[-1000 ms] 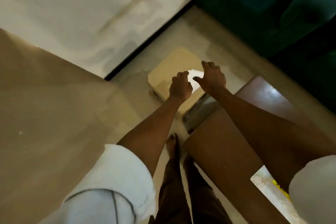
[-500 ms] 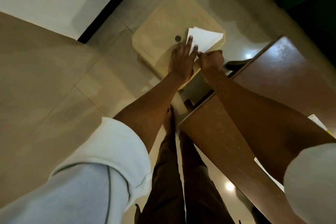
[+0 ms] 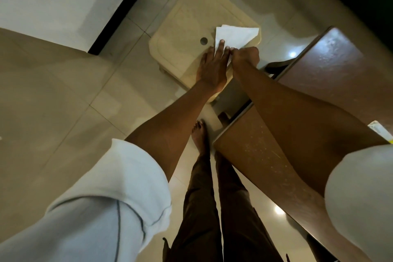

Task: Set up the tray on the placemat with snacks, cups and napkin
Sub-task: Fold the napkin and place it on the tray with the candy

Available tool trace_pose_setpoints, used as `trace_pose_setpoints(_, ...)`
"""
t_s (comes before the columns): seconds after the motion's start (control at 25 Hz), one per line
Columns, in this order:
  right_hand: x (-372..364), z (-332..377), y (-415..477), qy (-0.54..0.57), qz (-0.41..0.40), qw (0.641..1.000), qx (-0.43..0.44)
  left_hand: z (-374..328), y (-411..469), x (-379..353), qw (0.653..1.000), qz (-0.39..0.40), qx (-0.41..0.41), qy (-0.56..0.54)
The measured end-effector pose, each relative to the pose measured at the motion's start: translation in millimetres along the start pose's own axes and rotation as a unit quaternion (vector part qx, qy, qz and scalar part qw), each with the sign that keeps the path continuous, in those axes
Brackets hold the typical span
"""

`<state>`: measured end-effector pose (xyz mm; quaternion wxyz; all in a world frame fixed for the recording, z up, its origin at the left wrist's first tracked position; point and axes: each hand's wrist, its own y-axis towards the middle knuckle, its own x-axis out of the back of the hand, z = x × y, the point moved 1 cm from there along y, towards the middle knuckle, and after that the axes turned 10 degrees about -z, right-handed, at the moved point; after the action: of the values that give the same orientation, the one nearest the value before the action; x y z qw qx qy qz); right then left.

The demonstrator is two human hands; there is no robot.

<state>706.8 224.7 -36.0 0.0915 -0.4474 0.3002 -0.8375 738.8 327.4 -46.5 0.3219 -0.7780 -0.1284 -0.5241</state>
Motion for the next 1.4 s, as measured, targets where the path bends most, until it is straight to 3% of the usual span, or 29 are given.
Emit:
trace_pose_setpoints(0.32, 0, -1, 2, 0.076, -0.021, 0.996, 0.028, -1, 2, 13, 0.997, -0.012, 0.000, -0.070)
trace_pose_setpoints(0.6, -5, -4, 11, 0.151, 0.046, 0.987, -0.004, 3, 6, 18, 0.991, -0.026, -0.037, -0.124)
trace_pose_setpoints(0.72, 0, 2, 11, 0.190, 0.081, 0.978, -0.028, 6, 9, 21, 0.973, -0.045, 0.014, -0.227)
trace_pose_setpoints(0.8, 14, -2, 5, 0.236, 0.103, 0.965, -0.052, 2, 0, 26, 0.945, -0.068, 0.060, -0.313)
trace_pose_setpoints(0.84, 26, -3, 0, 0.253, 0.105, 0.960, -0.061, -4, -5, 34, 0.916, -0.079, 0.088, -0.384)
trace_pose_setpoints(0.88, 31, -7, -1, 0.260, 0.105, 0.957, -0.074, -6, -9, 34, 0.864, -0.080, 0.153, -0.473)
trace_pose_setpoints(1.0, 87, -8, -13, 0.302, 0.113, 0.945, -0.063, -33, -22, 68, 0.666, -0.027, 0.294, -0.685)
trace_pose_setpoints(1.04, 118, -4, -20, 0.316, 0.110, 0.941, -0.044, -50, -28, 90, 0.637, 0.005, 0.302, -0.710)
trace_pose_setpoints(1.12, 160, -8, -33, 0.307, 0.122, 0.944, -0.014, -75, -40, 113, 0.617, 0.057, 0.297, -0.726)
trace_pose_setpoints(1.2, 212, -18, -50, 0.294, 0.125, 0.948, 0.011, -105, -58, 141, 0.624, 0.085, 0.277, -0.726)
trace_pose_setpoints(1.4, 364, -53, -120, 0.332, 0.066, 0.940, 0.039, -213, -136, 209, 0.679, 0.126, 0.189, -0.698)
